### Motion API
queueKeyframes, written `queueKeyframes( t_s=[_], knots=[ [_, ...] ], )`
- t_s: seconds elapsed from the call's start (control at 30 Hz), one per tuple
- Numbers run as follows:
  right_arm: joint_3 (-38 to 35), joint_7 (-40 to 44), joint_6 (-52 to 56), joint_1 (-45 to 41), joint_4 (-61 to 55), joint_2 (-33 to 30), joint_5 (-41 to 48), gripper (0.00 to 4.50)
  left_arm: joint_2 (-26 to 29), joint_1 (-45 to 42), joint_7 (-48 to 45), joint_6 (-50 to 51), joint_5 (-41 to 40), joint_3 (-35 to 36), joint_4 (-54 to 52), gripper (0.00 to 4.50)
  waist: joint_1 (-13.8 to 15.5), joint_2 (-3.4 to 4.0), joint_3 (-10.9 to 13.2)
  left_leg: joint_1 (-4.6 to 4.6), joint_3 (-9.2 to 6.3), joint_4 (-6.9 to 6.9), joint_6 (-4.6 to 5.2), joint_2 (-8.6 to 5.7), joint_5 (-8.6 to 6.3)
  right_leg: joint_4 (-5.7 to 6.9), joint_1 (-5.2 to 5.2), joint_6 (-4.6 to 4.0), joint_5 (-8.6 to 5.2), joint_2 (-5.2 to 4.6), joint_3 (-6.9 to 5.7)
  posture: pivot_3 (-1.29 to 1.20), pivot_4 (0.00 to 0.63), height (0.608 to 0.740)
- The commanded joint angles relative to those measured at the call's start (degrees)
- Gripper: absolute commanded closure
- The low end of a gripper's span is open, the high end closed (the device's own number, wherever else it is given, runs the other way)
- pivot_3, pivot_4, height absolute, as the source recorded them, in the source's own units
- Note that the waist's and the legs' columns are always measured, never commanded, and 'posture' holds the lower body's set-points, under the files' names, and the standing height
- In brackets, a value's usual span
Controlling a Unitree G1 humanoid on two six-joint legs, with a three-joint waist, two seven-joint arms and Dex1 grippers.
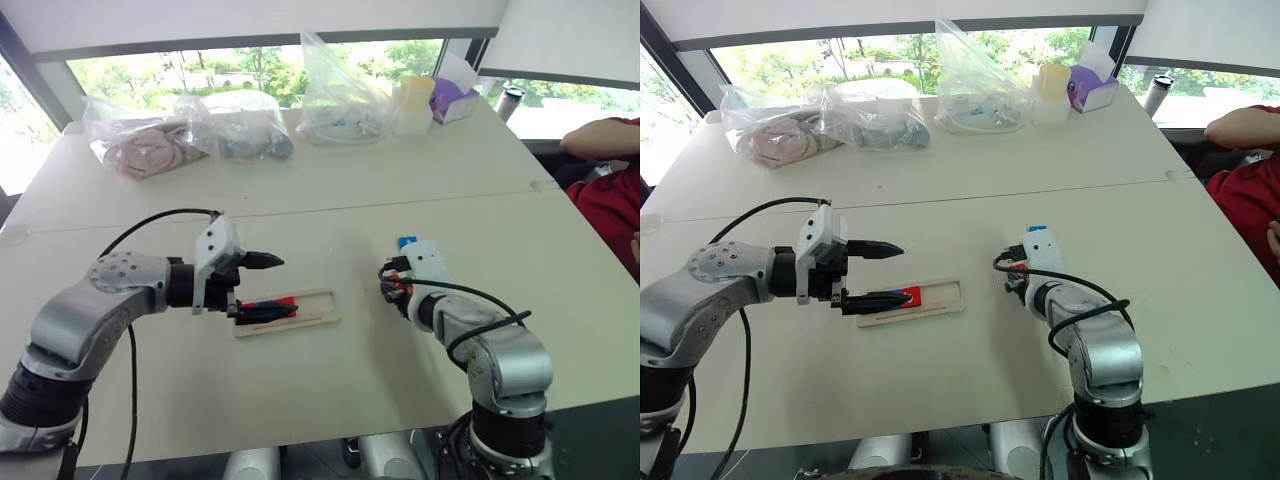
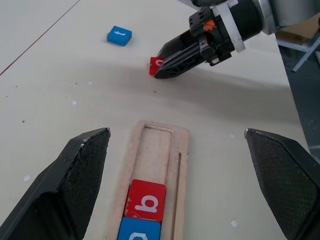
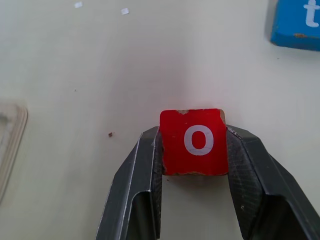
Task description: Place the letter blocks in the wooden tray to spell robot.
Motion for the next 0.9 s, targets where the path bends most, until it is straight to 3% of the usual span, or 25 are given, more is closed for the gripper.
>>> queueKeyframes(
  t_s=[0.03, 0.27, 0.47, 0.53, 0.7, 0.83, 0.9],
  knots=[
    [-1.6, -0.63, 3.73, -3.35, -2.78, 3.58, 1.48, 3.35, -0.41, -0.47, 0.15, -0.88, 0.26, 0.07, -0.52, 0.0, -0.06, 0.01, 0.0, 0.0, 0.0, 0.0, 0.0, 0.0, 0.0, 0.0, 0.0, 0.0, 0.0, -0.01, 0.0, 0.0, 0.15, 0.74],
    [-1.27, -2.62, 6.26, -5.18, -0.57, 8.47, 1.96, 3.35, -1.09, -1.48, -0.37, -2.28, 2.13, -1.13, 1.23, 0.0, 0.03, 0.01, 0.01, -0.04, -0.05, -0.03, 0.0, 0.01, 0.0, -0.02, -0.03, 0.01, 0.0, -0.01, -0.05, 0.0, 0.15, 0.74],
    [-0.92, -2.6, 6.26, -5.2, 0.87, 7.36, 2.76, 0.28, -1.06, -0.52, -0.6, -2.93, 2.74, -0.77, 1.31, 0.0, -0.02, 0.0, 0.0, -0.05, -0.01, -0.03, 0.0, 0.0, 0.0, -0.07, -0.01, -0.01, 0.0, -0.06, -0.02, 0.0, 0.15, 0.74],
    [-1.86, -2.27, 6.26, -5.77, -0.43, 6.32, 3.58, 0.04, -0.82, -0.12, -0.71, -3.04, 2.79, -0.51, 1.3, 0.0, 0.0, 0.0, 0.0, -0.03, -0.01, -0.03, 0.0, 0.0, 0.0, -0.07, -0.01, -0.02, -0.02, -0.06, -0.02, 0.0, 0.15, 0.74],
    [-3.47, 8.11, 2.36, -9.81, -4.35, -6.79, 10.66, 0.04, 0.72, 0.18, -2.54, -2.67, 1.36, 0.73, 1.31, 0.0, -0.01, 0.03, 0.03, -0.09, 0.01, -0.01, 0.0, -0.03, 0.0, -0.14, -0.02, -0.05, -0.04, -0.1, -0.01, 0.0, 0.15, 0.74],
    [0.29, 28.67, -20.01, -5.93, 1.16, -26.27, 15.52, 0.04, 2.07, -0.51, -4.85, -3.21, 1.59, 0.56, 1.89, 0.0, 0.04, 0.02, 0.04, -0.08, 0.0, -0.14, 0.02, -0.02, -0.01, -0.28, 0.01, 0.01, -0.07, -0.04, -0.05, 0.0, 0.15, 0.74],
    [2.09, 36.52, -29.26, -3.62, 5.19, -32.51, 16.44, 0.04, 2.65, -0.57, -5.6, -3.34, 1.77, 0.65, 2.01, 0.0, 0.01, 0.0, 0.04, -0.09, 0.0, -0.22, 0.04, -0.02, -0.02, -0.45, 0.04, 0.04, -0.09, -0.03, -0.08, 0.0, 0.15, 0.74]
  ],
)
